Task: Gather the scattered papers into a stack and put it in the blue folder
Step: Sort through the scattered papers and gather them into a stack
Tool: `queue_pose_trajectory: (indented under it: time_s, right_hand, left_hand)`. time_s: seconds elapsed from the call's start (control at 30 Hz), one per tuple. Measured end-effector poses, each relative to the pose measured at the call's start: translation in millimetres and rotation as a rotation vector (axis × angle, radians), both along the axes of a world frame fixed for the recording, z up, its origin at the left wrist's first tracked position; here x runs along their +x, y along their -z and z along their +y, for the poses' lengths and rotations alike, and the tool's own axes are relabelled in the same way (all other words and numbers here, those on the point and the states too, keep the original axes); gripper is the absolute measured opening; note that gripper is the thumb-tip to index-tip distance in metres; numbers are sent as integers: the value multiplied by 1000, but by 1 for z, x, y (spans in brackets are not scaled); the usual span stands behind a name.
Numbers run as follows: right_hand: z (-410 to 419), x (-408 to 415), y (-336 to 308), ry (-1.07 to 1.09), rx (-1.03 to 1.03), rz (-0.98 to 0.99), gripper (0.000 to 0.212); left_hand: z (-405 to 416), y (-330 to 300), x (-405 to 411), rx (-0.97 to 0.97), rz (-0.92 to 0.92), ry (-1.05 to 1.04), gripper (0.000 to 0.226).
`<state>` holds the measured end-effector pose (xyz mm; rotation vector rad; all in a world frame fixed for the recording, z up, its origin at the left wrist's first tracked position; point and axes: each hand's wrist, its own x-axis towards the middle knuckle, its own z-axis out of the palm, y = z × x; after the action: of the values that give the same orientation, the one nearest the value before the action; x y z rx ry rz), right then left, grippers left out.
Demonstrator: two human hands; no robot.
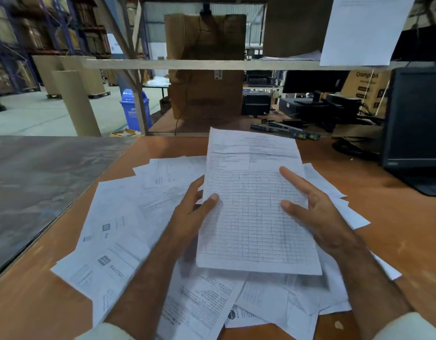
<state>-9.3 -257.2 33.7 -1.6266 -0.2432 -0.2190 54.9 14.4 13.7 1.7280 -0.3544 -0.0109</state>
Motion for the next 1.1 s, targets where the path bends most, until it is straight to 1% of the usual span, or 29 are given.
queue_pose_trajectory:
  time_s: [0.03,0.1,0.2,0.27,0.33,0.4,0.43,0.5,0.57,0.63,0.73,0.8,0.87,0.93,1.0,1.07,1.1]
  right_hand:
    - [-1,1,1,-15,-3,16,62]
    - [0,2,3,-12,-52,53,63]
    - [2,3,5,28,-110,90,64]
    - [3,3,6,33,-91,86,65]
    - [3,3,7,30,-71,81,66]
    - [4,4,7,38,-85,92,66]
    - [5,5,8,36,-86,97,65]
    - [8,6,9,13,-42,96,62]
    - [11,8,11,25,-37,81,58]
    - [14,13,16,118,-76,67,52]
    - [16,19,21,314,-83,144,39]
    - [12,22,22,406,-123,165,33]
    - [8,24,23,506,-206,151,28]
    - [5,26,27,558,-438,125,31]
    - [8,29,32,471,-671,100,43]
    - [17,30,36,304,-768,69,56]
    - [23,29,39,235,-778,56,68]
  left_hand:
    - [0,-3,-2,-64,37,46,62]
    - [0,-6,-5,-108,52,118,71]
    - [0,-5,-6,-149,-20,140,81]
    - [0,-6,-7,-176,-37,154,83]
    - [-2,-5,-9,-146,-77,187,84]
    - [-3,-4,-13,-75,-118,194,78]
    - [-3,-5,-14,-56,-116,194,70]
    - [-2,-3,-14,-61,-94,208,53]
    - [-1,-3,-13,-92,-97,189,45]
    - [1,-2,-9,-165,-74,149,44]
    - [8,-2,-1,-228,23,139,43]
    - [15,-3,4,-256,51,123,43]
    - [26,-6,9,-269,34,92,45]
    - [39,-7,14,-251,22,45,49]
    - [56,-8,17,-238,28,-4,51]
    - [74,-10,17,-223,20,-57,52]
    - [82,-11,17,-222,15,-77,51]
